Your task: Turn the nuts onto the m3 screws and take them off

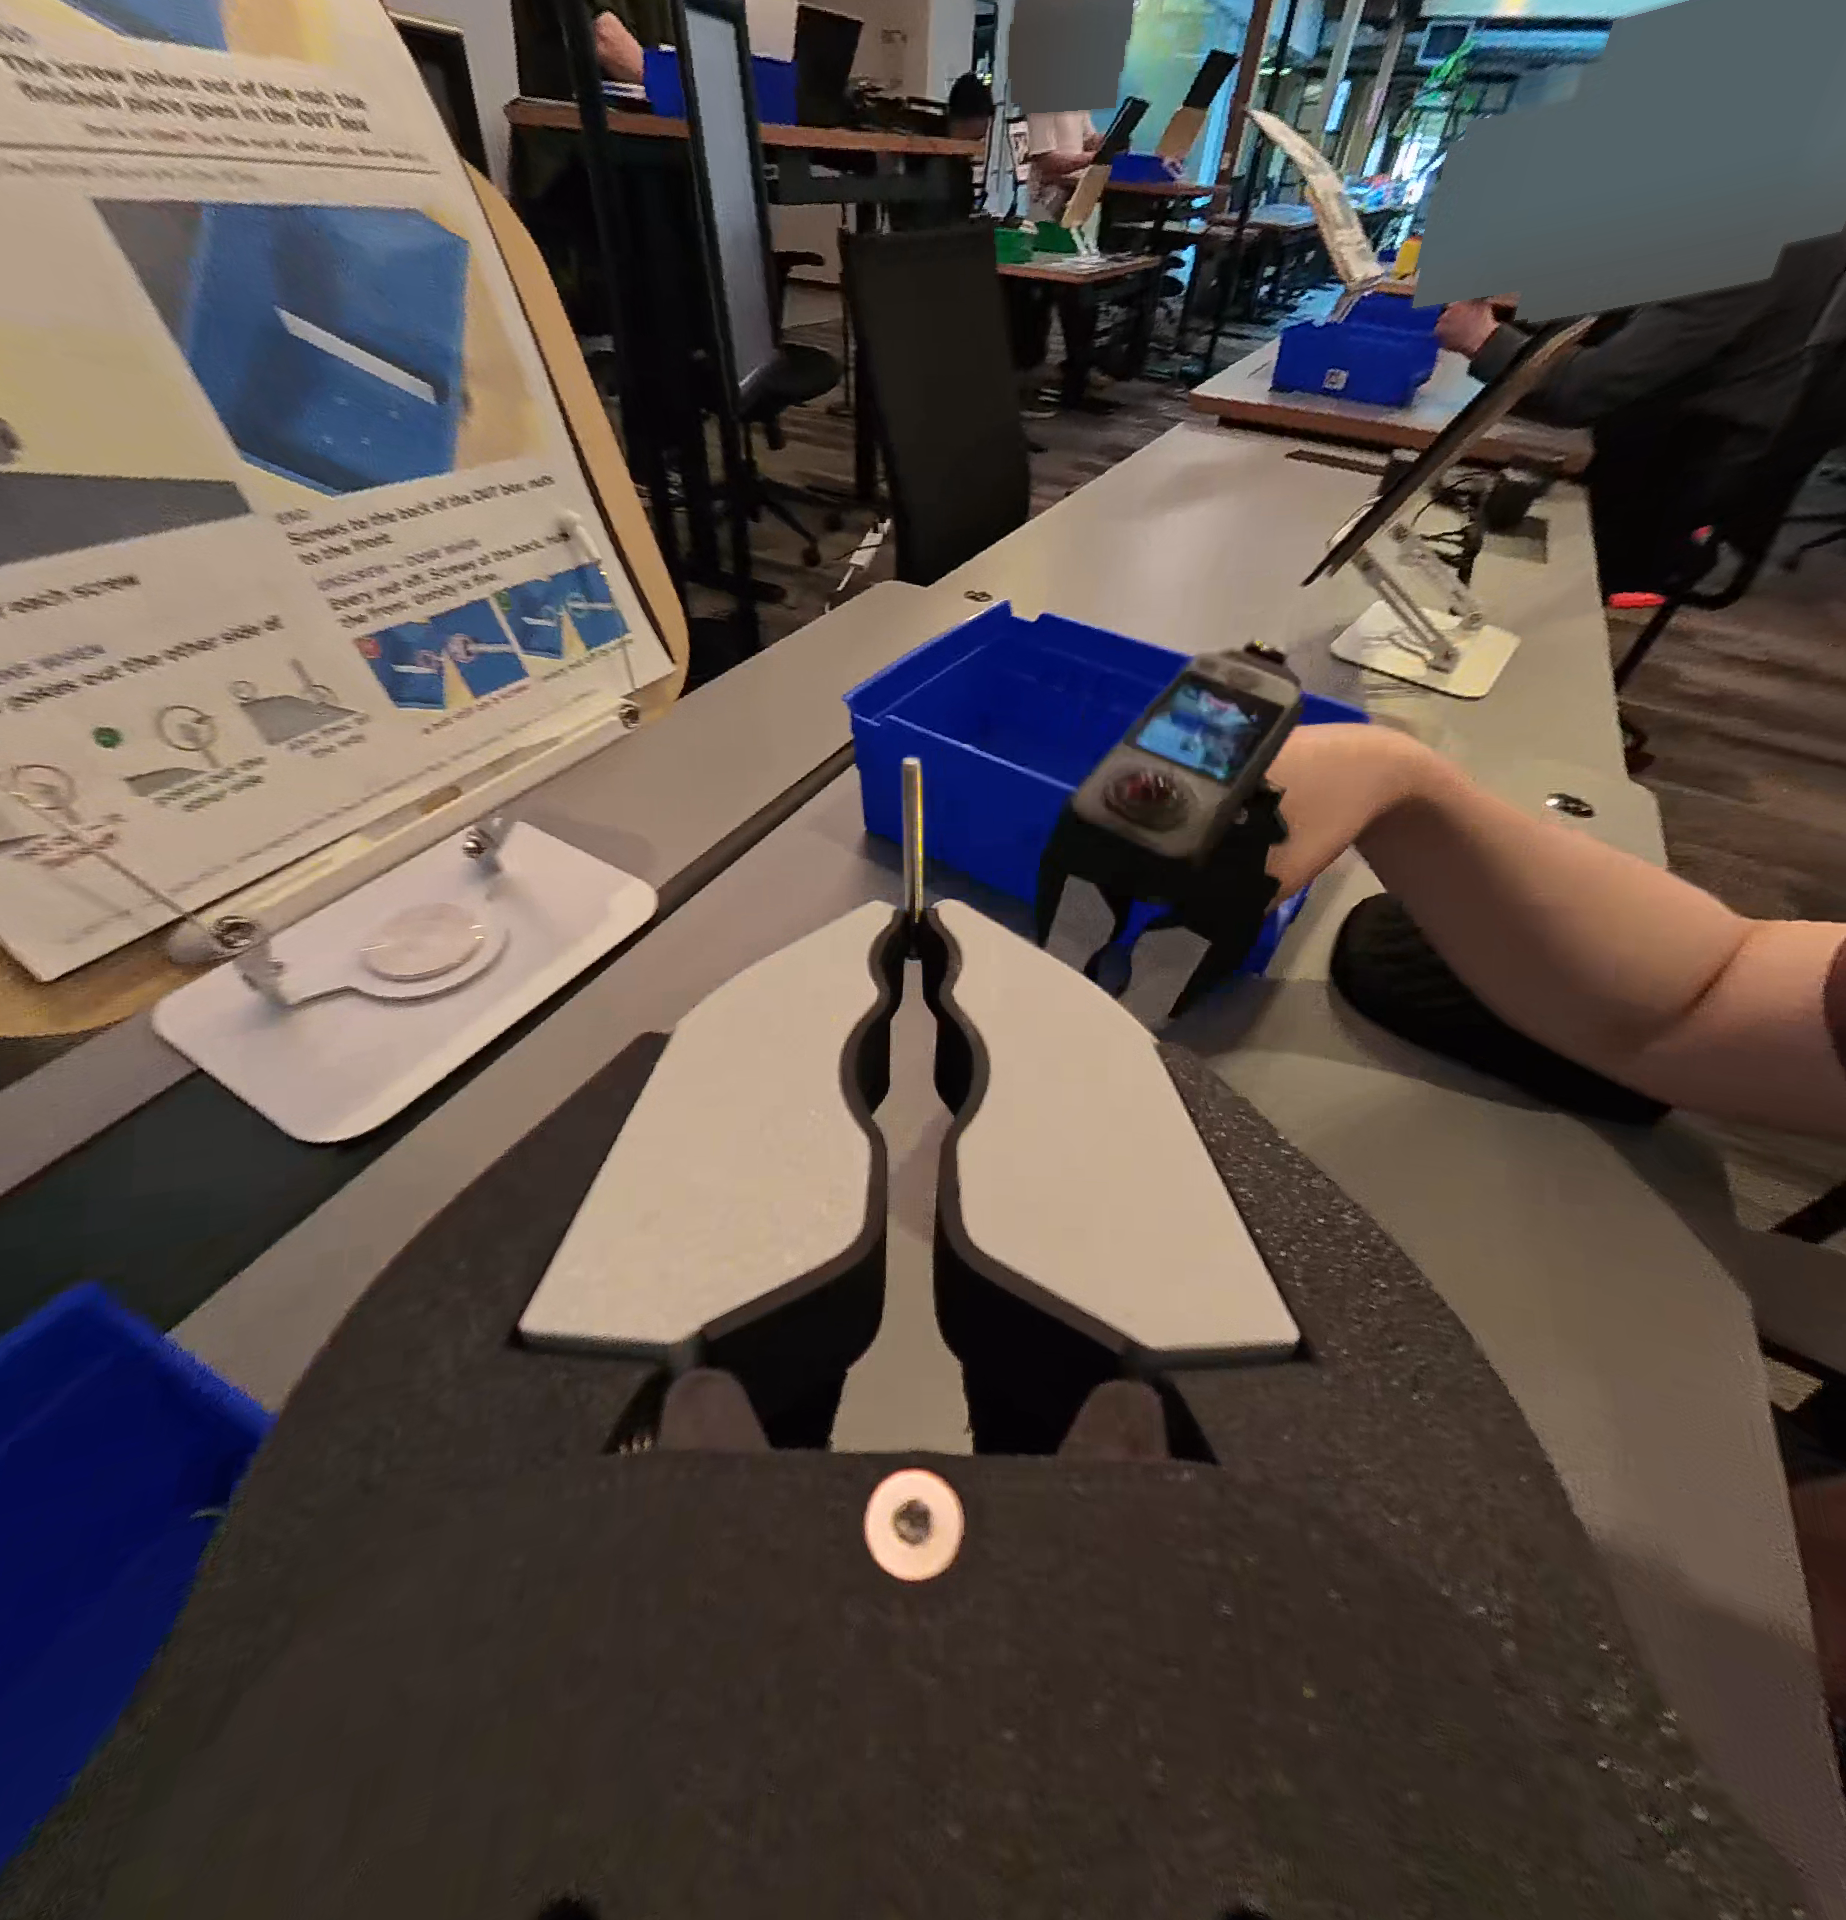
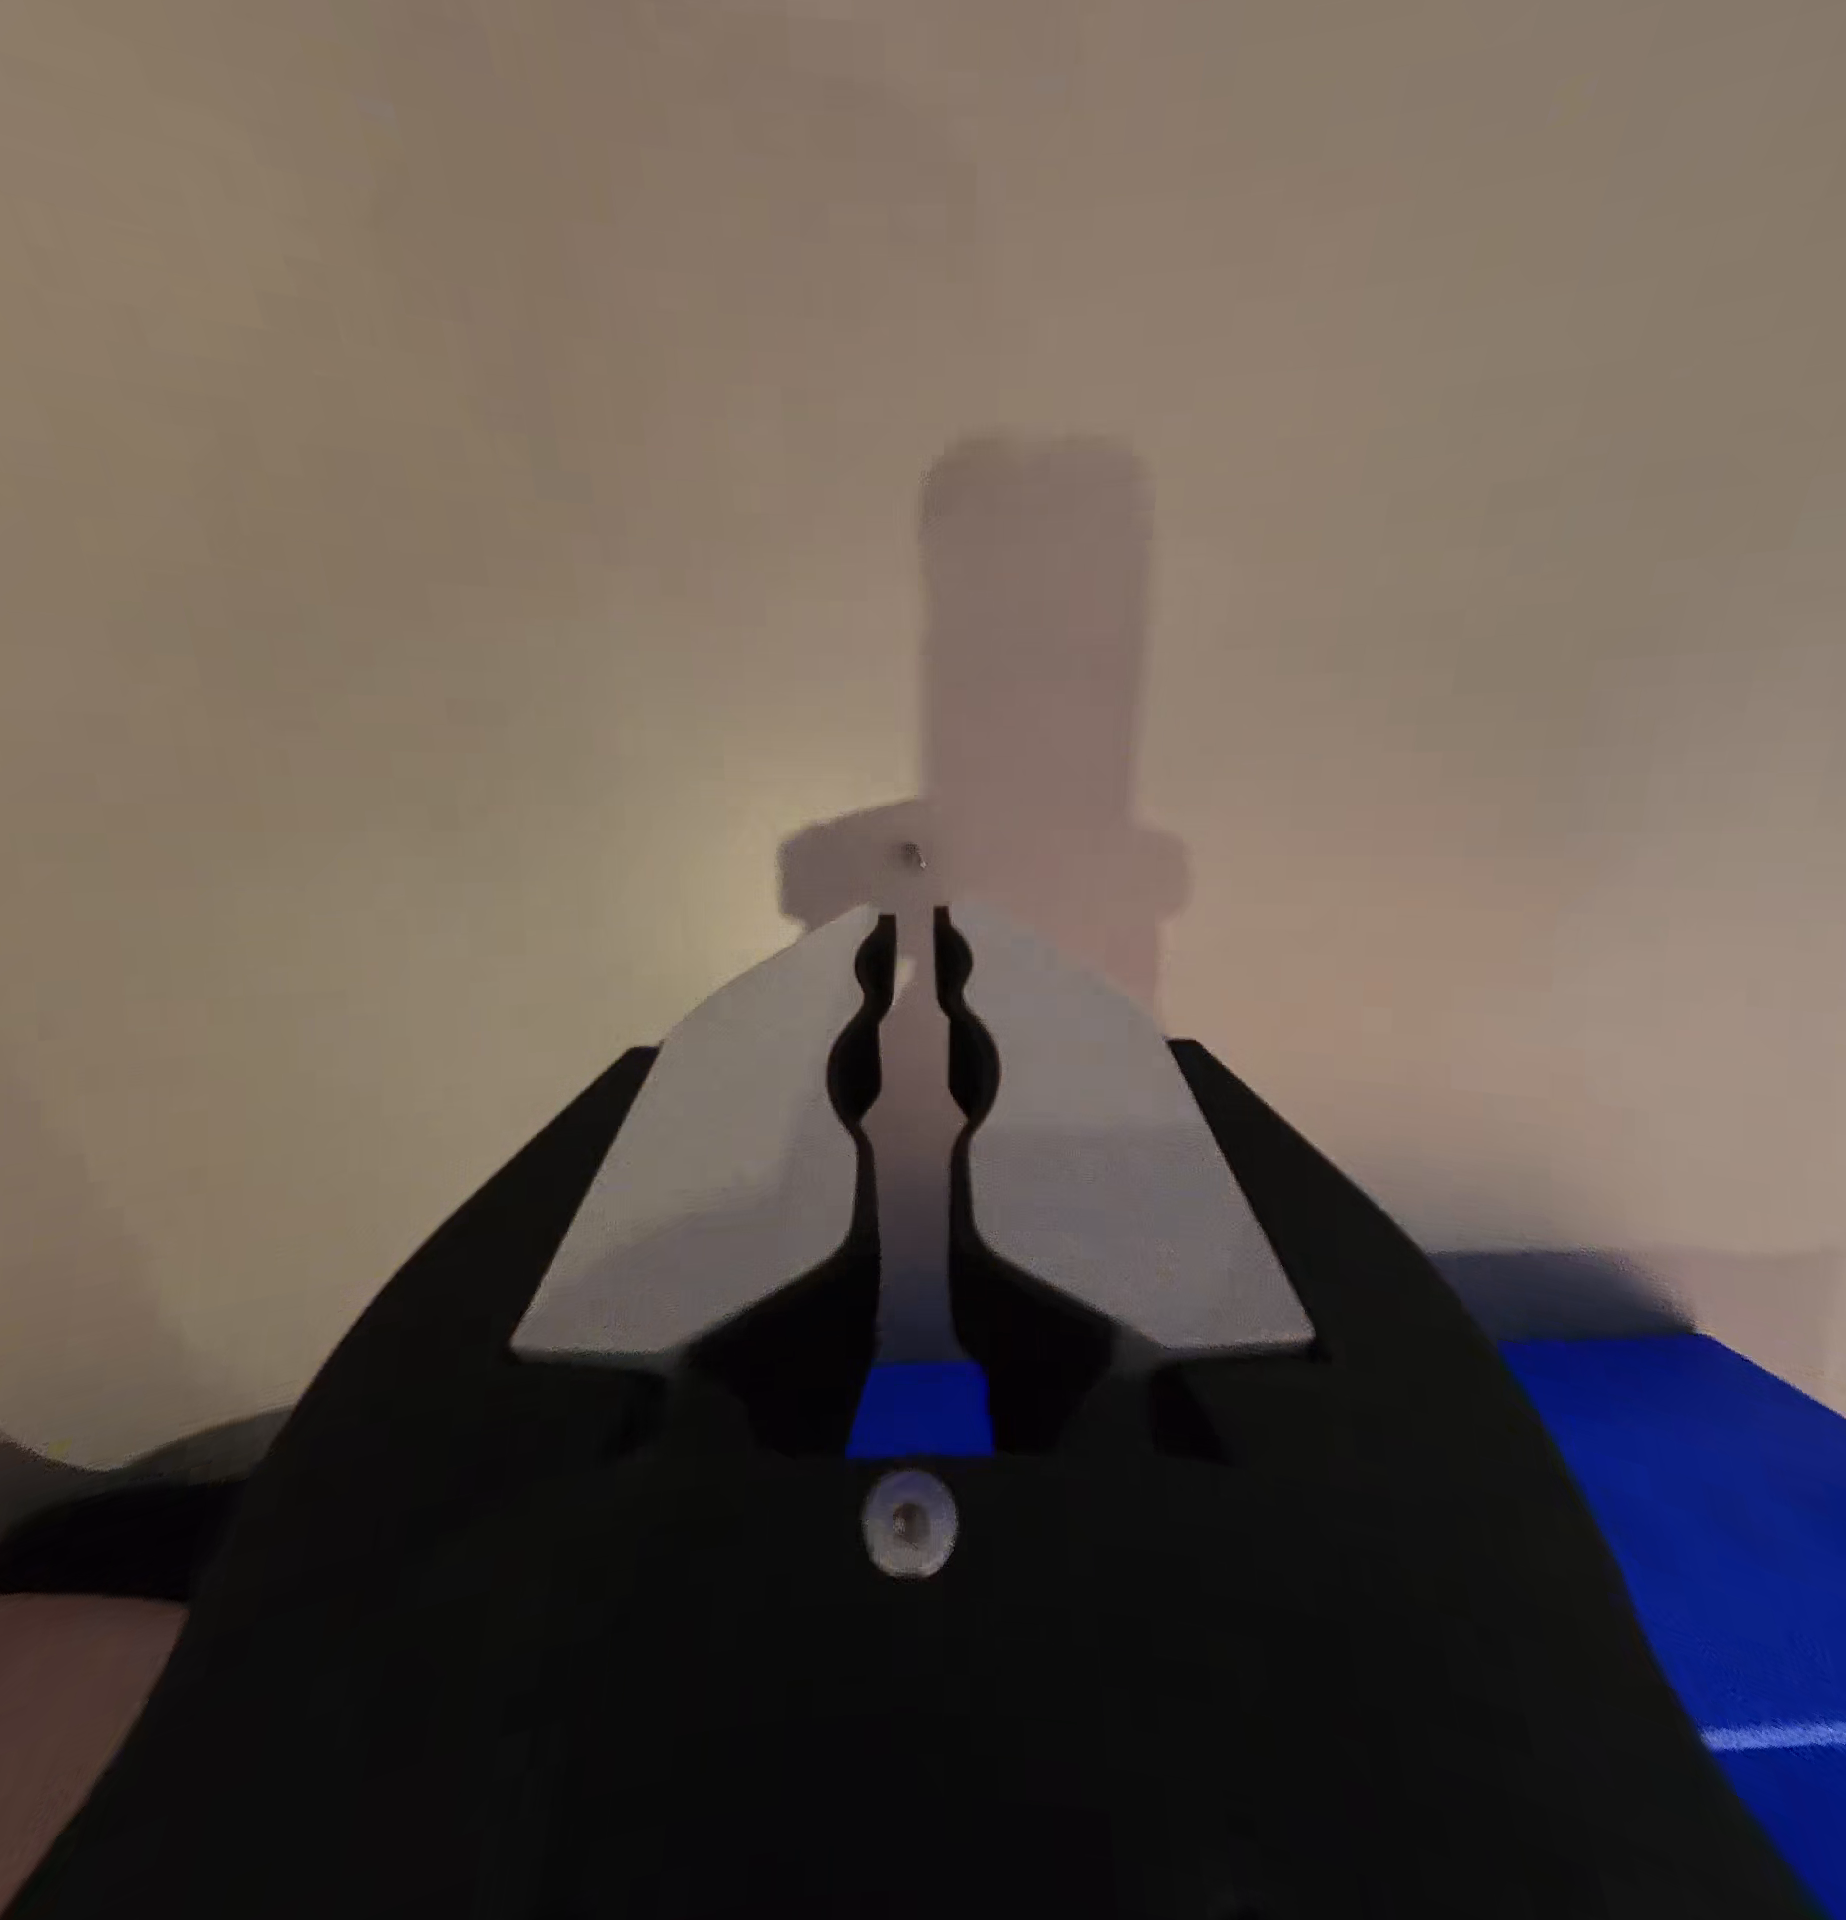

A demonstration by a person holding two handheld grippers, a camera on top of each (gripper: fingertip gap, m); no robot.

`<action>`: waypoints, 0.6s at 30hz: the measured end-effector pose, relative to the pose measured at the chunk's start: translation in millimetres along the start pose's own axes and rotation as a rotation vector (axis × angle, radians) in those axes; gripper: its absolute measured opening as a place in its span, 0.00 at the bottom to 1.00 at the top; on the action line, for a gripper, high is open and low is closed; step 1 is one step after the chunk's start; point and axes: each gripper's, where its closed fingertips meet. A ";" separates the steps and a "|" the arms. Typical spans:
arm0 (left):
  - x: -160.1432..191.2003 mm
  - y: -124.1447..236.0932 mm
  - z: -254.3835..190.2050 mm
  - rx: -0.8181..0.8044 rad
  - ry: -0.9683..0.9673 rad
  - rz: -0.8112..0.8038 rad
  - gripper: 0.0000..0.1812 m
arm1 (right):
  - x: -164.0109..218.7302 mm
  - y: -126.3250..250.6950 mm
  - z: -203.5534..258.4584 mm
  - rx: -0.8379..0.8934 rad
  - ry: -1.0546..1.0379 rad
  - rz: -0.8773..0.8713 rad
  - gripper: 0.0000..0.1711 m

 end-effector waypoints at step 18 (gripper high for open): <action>-14.5 30.2 7.7 -0.045 -0.002 -0.044 0.01 | 7.8 -36.9 9.4 -0.010 0.166 0.044 0.03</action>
Point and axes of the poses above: each gripper's, where its closed fingertips meet, y back along the fingers, x out of its underside, z = x × y across the jaws, and after that the axes turned 12 degrees about x, right-handed
